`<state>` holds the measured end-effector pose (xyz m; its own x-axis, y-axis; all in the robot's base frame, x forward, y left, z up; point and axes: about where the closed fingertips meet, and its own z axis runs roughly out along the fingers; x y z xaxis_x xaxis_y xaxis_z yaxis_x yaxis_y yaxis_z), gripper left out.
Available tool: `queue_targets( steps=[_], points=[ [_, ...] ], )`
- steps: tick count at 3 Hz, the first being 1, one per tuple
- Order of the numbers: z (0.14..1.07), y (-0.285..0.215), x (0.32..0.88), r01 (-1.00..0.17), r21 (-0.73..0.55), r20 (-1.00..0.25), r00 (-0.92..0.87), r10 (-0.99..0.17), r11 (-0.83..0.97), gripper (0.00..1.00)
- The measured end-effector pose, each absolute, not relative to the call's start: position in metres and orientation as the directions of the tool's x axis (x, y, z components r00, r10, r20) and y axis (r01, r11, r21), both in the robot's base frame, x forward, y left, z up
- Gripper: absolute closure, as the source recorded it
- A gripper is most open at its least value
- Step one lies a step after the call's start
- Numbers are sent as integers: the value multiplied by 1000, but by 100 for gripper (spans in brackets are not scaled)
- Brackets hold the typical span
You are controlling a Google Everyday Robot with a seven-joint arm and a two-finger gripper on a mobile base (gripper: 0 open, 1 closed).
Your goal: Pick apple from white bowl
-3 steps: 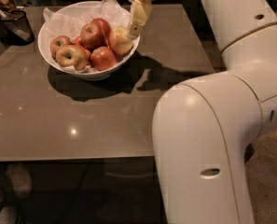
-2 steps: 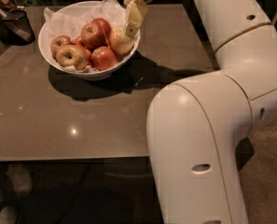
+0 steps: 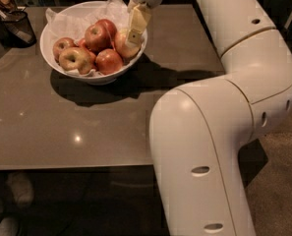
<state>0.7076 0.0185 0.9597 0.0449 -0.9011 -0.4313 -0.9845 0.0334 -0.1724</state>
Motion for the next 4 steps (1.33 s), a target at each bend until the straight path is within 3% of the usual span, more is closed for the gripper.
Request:
queue_targets(
  steps=[2,3,4],
  points=[
    [948,21,710,-989,-139,-438,24,-899,42,15],
    [943,22,711,-991,-128,-439,18,-898,43,30],
    [941,23,712,-992,-121,-439,14,-898,44,30]
  ],
)
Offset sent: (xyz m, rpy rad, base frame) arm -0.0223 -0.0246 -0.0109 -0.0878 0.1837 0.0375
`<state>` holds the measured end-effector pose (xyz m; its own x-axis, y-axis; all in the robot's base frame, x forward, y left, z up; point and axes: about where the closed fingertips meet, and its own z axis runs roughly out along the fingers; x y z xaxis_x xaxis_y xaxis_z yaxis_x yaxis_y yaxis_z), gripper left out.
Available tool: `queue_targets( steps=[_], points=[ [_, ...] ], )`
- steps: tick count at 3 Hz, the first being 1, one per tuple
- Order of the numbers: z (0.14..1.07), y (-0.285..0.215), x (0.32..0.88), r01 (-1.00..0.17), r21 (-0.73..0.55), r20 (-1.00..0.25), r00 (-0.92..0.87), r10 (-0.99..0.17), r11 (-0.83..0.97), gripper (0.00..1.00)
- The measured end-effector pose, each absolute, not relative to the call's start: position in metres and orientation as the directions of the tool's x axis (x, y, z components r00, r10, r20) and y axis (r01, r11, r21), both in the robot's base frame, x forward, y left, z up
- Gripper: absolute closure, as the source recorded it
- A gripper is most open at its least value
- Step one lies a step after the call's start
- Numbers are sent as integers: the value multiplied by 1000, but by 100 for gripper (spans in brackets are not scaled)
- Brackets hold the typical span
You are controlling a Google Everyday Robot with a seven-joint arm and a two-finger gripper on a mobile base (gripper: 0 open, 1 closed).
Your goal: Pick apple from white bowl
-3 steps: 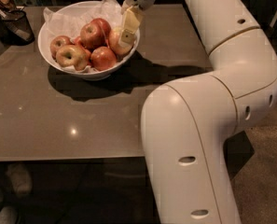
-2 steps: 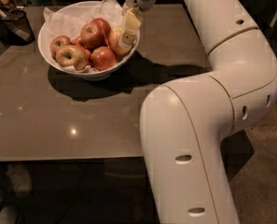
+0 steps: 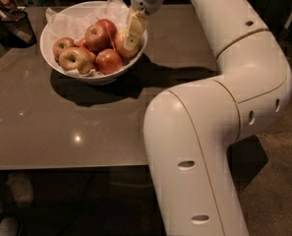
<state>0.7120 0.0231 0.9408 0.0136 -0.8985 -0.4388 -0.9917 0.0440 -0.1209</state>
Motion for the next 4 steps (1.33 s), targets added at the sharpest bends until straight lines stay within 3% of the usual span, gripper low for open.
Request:
queue_targets(
  steps=[4],
  points=[
    [921,31,712,-997,-64,-444,-5,-896,37,29]
  ],
)
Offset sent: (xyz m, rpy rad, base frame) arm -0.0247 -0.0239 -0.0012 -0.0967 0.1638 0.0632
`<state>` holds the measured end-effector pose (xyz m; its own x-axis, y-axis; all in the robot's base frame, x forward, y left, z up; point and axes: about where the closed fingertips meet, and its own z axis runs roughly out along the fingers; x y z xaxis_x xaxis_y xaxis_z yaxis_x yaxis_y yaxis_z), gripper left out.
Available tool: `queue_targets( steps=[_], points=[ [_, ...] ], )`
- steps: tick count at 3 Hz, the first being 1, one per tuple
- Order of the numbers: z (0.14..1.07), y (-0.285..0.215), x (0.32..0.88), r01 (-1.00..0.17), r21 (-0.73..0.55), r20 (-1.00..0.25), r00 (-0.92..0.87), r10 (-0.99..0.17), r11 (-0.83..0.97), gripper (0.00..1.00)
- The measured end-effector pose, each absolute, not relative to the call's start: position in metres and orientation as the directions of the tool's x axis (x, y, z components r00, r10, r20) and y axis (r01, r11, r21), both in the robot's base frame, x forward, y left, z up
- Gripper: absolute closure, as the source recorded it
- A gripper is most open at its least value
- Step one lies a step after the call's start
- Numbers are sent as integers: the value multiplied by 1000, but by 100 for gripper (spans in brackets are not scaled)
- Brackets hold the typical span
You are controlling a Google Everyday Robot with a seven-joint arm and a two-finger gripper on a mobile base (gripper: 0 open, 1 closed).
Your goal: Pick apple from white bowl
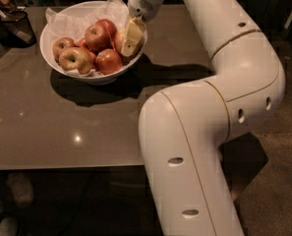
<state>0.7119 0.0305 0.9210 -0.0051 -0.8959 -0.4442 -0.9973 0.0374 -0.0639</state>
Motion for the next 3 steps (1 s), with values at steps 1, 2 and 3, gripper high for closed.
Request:
queue_targets(
  steps=[1,2,3],
  points=[
    [916,31,711,-998,-50,-442,-11,-897,37,28],
    [916,31,711,-998,-50,-442,-11,-897,37,46],
    [916,31,711,-998,-50,-442,-11,-897,37,70]
  ],
)
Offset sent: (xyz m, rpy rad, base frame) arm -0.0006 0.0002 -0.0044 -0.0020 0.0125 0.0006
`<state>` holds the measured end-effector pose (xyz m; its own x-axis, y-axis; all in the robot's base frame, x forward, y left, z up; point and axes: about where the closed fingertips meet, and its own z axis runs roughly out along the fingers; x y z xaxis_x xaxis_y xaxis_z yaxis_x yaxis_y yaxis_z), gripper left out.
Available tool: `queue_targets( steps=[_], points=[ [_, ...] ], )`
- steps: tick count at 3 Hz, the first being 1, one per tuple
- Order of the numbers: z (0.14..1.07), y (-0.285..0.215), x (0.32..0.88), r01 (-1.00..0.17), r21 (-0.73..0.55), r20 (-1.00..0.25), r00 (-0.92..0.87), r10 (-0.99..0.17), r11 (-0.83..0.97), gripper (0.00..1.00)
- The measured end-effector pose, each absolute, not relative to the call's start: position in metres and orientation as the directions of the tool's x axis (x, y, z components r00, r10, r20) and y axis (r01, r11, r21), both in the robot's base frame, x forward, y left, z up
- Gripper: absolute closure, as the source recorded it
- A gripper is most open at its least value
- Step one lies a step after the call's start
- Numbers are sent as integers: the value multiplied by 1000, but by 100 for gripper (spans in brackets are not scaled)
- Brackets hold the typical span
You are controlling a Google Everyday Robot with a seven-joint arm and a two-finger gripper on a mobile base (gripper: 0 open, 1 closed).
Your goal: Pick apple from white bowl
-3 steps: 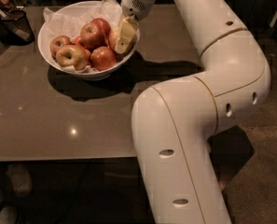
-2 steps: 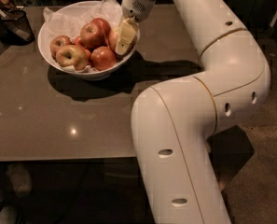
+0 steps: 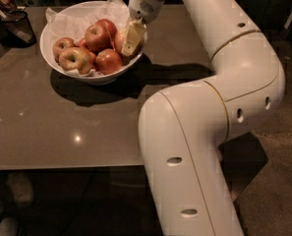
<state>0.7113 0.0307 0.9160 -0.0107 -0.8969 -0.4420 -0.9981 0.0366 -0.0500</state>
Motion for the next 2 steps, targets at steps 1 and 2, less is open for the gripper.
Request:
queue_targets(
  steps=[1,2],
  points=[
    [916,31,711,-998,-50,-442,-11,-897,37,93],
    [920,36,720,-995,-83,-460,-6,-888,49,100]
  ],
)
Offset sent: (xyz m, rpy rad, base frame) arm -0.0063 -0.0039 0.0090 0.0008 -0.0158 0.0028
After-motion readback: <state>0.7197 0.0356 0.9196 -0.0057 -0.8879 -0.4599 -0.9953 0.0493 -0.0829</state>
